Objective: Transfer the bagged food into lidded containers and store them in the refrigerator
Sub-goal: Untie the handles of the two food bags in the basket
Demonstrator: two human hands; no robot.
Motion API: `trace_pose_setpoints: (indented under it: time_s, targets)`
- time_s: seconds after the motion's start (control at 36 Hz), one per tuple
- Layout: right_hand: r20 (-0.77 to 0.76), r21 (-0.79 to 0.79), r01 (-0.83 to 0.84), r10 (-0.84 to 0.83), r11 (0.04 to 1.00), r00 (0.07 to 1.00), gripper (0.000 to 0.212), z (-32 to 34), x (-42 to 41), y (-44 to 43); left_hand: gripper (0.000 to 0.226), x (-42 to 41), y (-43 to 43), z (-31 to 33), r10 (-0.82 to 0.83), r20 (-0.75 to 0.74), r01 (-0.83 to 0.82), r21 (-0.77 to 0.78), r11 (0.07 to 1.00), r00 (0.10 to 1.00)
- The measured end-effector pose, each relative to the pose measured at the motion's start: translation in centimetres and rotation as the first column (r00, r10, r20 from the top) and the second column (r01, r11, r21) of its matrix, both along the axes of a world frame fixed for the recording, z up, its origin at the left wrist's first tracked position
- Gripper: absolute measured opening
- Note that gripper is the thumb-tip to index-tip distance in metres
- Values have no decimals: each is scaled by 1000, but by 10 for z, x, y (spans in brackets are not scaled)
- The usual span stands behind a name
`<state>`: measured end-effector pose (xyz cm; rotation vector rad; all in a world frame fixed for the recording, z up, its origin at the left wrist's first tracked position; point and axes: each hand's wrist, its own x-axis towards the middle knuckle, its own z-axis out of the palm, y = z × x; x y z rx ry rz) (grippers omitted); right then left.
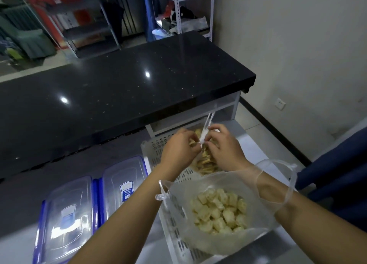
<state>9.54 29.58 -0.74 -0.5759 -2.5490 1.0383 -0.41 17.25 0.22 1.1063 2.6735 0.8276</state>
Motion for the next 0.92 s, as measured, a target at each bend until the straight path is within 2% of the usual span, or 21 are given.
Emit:
trace_pose_setpoints:
  time_s: [0.17, 0.28, 0.39, 0.47, 0.56, 0.67, 0.72, 0.83, 0.92]
  targets:
    - [-103, -46, -171, 166, 984, 981, 14, 9, 6, 0, 9, 3, -22, 8, -17, 103, 10, 65, 998, 995]
    - [-169, -80, -239, 223, 968, 960, 12, 12, 7, 0, 13, 7, -33, 14, -26, 127, 20, 47, 999, 992]
    - [-48, -77, -290, 287, 954, 957, 10, 8, 7, -3, 10, 13, -37, 10, -84, 86, 90, -63, 994, 993]
    - [-7, -68, -252, 252, 965, 968, 4, 1, 12, -2, 10, 15, -38, 3, -58, 86, 63, -52, 997, 995]
    - [34, -42, -260, 262, 965, 965, 16, -6, 20, -1, 11, 16, -39, -3, -59, 81, 62, -27, 998, 995]
    - [67, 47, -208, 205, 977, 976, 10, -10, 19, -4, 13, 20, -34, -2, -73, 63, 74, -16, 997, 995]
    - [36, 57, -168, 166, 984, 985, 11, -7, 16, -3, 13, 21, -31, 1, -80, 41, 80, -1, 997, 996]
    - [-137, 54, -112, 119, 992, 983, 9, 6, 17, 2, 6, 21, -35, 16, -58, -8, 58, 111, 992, 998]
    - [-270, -68, -128, 105, 989, 957, 10, 18, 23, 10, 6, 21, -48, 28, 7, 14, -11, 272, 962, 1000]
